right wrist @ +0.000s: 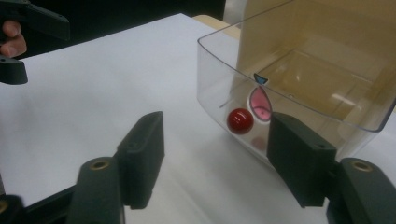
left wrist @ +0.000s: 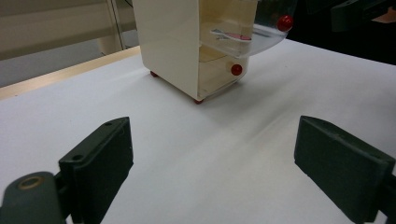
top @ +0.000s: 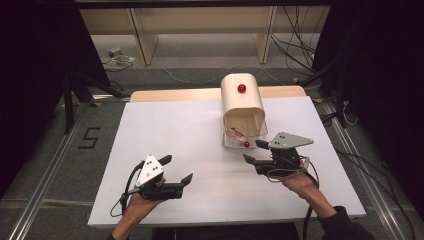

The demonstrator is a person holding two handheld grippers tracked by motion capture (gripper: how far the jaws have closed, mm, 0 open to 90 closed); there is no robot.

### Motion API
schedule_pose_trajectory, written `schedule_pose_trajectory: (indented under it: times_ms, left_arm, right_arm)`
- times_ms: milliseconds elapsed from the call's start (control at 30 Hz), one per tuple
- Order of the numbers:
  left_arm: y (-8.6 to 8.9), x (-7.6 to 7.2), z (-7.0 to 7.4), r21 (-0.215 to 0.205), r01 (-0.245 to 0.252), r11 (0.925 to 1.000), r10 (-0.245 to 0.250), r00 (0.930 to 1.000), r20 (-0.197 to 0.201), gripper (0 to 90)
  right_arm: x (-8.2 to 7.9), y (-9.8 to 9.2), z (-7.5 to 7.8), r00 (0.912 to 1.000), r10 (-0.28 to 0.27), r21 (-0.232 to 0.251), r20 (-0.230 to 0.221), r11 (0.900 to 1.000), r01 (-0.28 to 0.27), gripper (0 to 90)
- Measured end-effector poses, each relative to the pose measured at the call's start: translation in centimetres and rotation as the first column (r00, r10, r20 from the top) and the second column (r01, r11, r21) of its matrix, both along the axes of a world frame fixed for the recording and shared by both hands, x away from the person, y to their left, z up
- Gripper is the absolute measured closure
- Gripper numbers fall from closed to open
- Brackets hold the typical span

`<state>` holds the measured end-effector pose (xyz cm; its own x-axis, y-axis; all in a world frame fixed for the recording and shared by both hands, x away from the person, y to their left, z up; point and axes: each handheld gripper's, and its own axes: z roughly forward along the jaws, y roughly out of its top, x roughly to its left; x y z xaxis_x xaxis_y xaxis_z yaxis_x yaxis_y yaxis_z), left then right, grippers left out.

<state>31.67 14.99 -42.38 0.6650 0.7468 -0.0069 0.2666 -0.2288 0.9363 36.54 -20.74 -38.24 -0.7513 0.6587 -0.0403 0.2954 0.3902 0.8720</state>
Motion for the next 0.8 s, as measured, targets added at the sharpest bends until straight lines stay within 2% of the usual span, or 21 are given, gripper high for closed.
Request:
schedule_pose_trajectory:
  times_ms: [333,800]
  left_arm:
    - [0.1,-0.1,0.0,-0.001,0.002,1.0,-0.002,1.0,0.001,11.4]
    - [0.2,-0.1,0.0,-0.001,0.0,1.0,0.0,1.0,0.002,11.4]
  right_arm:
    - [0.2,-0.5,-0.8,1.0,0.006,-0.015,0.005,1.0,-0.006,55.1]
    - [0.7,-1.1,-1.4,0.9996,-0.021,-0.023,0.02,1.0,0.022,75.6]
